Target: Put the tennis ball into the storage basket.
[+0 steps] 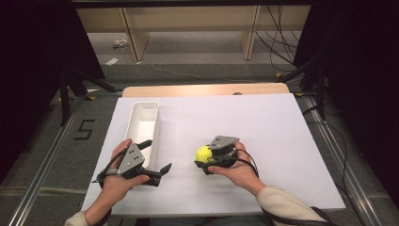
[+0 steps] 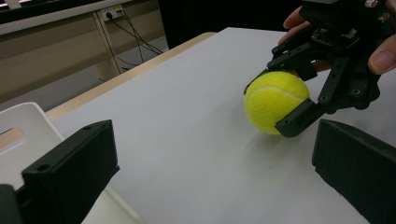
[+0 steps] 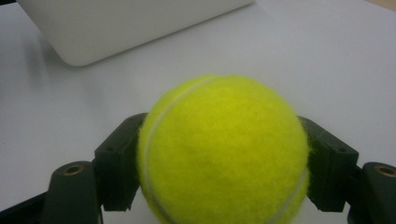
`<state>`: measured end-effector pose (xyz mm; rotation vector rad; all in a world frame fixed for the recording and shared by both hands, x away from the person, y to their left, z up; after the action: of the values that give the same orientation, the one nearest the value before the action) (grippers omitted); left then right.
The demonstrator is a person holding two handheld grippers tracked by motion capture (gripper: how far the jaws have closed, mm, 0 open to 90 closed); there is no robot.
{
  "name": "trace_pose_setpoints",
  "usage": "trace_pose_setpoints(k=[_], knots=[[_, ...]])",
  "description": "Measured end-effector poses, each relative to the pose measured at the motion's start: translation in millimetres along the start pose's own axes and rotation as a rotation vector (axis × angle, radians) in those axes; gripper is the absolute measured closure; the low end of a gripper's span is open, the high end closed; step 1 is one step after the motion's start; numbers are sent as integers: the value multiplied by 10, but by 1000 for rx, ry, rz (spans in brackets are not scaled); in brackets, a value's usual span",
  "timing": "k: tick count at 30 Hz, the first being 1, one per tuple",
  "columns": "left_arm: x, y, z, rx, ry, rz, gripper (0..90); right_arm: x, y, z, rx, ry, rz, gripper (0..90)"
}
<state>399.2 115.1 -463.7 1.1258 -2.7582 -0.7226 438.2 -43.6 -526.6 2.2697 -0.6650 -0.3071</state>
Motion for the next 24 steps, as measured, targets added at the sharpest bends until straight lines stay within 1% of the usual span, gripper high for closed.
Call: trace_pose_setpoints(k=[5, 8, 10, 15, 19, 24], knots=[[1, 0, -1, 0, 0, 0, 0, 4, 3, -19, 10, 8, 3, 266], [0, -1, -1, 0, 0, 0, 0, 2, 10, -30, 12, 1, 3, 266], [2, 0, -2, 1, 0, 1, 0, 8, 12, -40, 15, 6, 5, 266], [2, 2, -3, 1, -2, 1, 0, 14, 13, -53, 17, -1, 11, 266], [3, 3, -4, 2, -2, 1, 0, 14, 12, -76, 25, 6, 10, 266], [2, 11, -14, 6, -2, 1, 0, 28, 18, -102, 32, 2, 14, 266]])
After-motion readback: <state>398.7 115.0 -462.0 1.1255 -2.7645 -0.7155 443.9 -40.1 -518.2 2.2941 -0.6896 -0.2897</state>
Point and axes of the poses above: each handheld gripper's, and its own axes: y roughly backward along the jaws, z roughly out of its underside, x roughly to its right, the point moved 10 cm from there along -y, roughly forward along the jaws, and after that the axes turned 9 degrees about -x, right-handed, at the moved point
